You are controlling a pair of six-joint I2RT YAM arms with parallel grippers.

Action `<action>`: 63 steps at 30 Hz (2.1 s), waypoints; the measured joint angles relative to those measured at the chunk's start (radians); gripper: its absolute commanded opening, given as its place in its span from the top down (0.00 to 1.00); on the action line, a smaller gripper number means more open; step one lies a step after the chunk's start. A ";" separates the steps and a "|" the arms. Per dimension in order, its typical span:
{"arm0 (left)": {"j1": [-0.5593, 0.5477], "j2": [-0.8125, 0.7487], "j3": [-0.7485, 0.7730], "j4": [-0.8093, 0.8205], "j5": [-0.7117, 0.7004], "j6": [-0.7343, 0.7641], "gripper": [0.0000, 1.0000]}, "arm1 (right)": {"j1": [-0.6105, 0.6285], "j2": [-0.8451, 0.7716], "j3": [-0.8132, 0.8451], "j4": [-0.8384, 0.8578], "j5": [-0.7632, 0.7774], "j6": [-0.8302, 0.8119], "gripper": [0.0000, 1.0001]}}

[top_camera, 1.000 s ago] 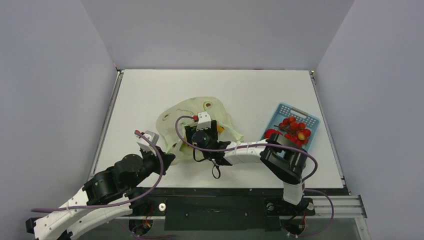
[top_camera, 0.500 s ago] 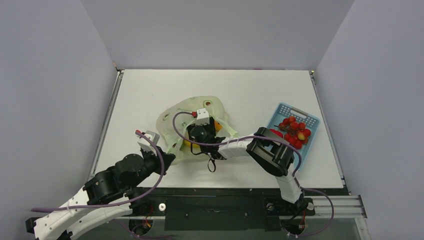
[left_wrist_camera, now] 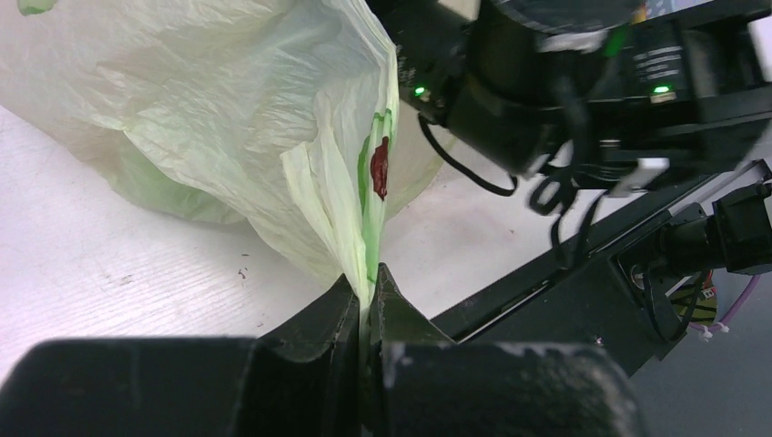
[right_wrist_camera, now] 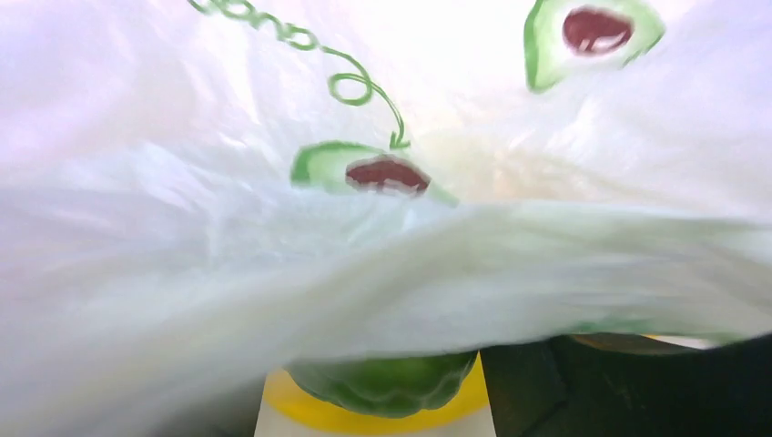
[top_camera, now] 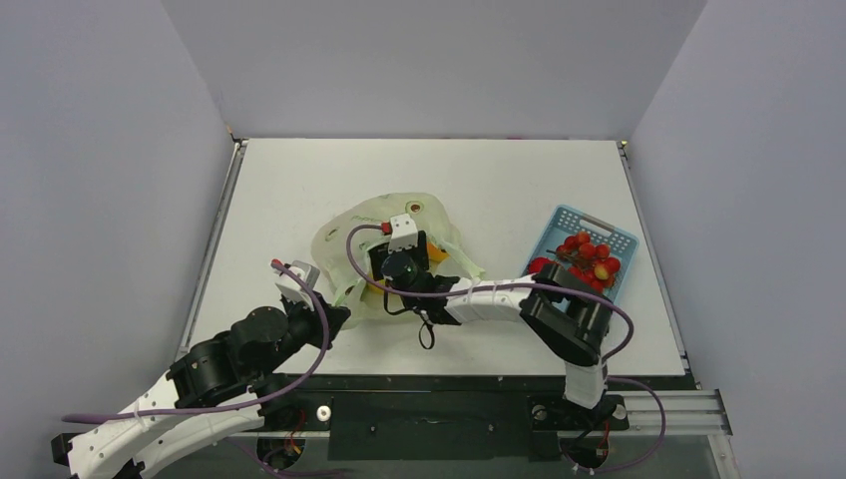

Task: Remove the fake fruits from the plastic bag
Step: Take out the fake fruit from the plastic bag, then place the fake fruit in the bin.

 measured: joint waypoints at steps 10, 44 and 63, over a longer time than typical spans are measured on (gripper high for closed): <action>0.000 -0.004 0.000 0.000 0.000 0.000 1.00 | 0.039 -0.244 -0.143 -0.003 -0.059 0.070 1.00; 0.000 0.007 -0.003 0.006 0.000 0.008 1.00 | -0.140 -1.247 -0.435 -0.400 0.132 0.049 1.00; 0.000 0.016 -0.003 0.006 0.000 0.008 1.00 | -0.812 -1.257 -0.597 -0.903 0.012 0.570 1.00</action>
